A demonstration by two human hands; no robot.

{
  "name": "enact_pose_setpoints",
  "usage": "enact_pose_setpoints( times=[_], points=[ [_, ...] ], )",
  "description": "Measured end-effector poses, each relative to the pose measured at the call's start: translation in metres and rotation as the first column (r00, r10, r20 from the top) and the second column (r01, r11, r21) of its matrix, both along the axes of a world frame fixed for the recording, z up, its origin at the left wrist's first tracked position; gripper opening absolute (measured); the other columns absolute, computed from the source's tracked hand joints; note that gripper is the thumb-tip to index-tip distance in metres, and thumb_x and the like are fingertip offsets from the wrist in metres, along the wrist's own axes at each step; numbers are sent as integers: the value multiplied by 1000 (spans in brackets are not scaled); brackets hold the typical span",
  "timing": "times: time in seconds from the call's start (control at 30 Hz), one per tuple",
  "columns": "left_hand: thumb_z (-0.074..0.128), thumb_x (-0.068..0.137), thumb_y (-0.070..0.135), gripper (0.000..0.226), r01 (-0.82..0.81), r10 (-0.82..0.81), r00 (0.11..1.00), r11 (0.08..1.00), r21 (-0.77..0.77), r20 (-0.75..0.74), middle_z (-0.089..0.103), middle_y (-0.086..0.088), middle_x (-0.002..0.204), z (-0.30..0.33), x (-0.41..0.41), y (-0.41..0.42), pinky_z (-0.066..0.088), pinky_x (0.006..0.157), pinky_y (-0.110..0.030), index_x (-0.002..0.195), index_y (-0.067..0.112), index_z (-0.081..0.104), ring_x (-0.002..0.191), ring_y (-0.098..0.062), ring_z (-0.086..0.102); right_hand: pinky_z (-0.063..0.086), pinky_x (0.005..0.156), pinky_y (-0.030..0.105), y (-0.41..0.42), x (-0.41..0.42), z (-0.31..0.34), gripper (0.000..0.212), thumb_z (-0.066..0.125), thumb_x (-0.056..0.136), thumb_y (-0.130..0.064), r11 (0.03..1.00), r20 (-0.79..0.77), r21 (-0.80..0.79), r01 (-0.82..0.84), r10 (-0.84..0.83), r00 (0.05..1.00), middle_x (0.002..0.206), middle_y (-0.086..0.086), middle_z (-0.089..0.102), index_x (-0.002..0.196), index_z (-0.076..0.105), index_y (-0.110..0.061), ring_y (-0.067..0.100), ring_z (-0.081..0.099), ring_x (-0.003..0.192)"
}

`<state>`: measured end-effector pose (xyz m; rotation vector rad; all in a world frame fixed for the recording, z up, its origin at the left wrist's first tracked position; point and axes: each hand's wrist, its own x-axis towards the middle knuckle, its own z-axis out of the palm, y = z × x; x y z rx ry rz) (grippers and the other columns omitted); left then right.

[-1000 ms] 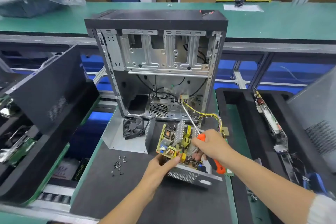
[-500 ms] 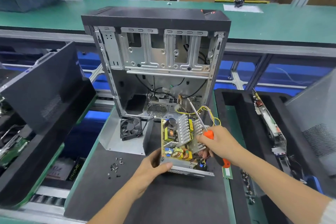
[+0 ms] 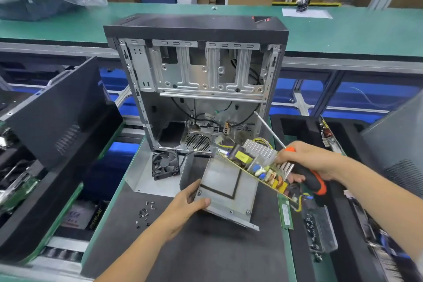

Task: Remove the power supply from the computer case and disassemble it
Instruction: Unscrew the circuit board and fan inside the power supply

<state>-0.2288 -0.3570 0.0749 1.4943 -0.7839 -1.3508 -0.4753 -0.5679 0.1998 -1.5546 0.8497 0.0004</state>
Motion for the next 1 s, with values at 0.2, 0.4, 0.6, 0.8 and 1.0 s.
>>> enact_pose_setpoints(
  times=[0.2,0.4,0.6,0.8,1.0],
  points=[
    [74,84,29,75,12,-14,997,1000,18,73,51,7,144,11,-6,-13,33,114,-28,148,13,39,135,-7,43,41,40,22,-1,-10,14,25,58,88,-11,999,43,16,52,-53,998,57,24,56,68,57,2,20,44,35],
    [57,95,29,31,-126,139,967,989,70,-214,72,-14,109,8,-27,-9,52,86,-32,107,5,72,93,-18,68,39,38,22,8,-10,11,25,57,88,-12,960,226,20,279,-276,934,60,27,59,67,60,-1,20,44,36],
    [56,96,27,22,-362,432,838,897,252,-333,74,-11,104,-5,-23,4,52,78,-42,107,10,63,95,-22,68,39,36,21,-2,-20,17,21,55,91,-9,940,216,-40,340,-324,921,56,24,60,73,59,1,18,45,34],
    [63,93,32,30,-380,398,909,914,145,-127,76,-3,99,-2,-40,-9,49,88,-34,108,6,67,96,-14,66,42,39,22,2,-26,13,16,59,88,-10,958,154,-94,269,-253,955,64,32,62,84,63,5,24,51,40],
    [66,66,36,28,-288,280,950,957,-44,-136,67,-2,86,9,-22,-17,41,81,-32,82,12,69,87,-15,56,43,38,22,5,-24,34,15,61,88,-12,960,220,-136,246,-213,952,58,27,60,80,67,-1,22,53,38]
  ],
)
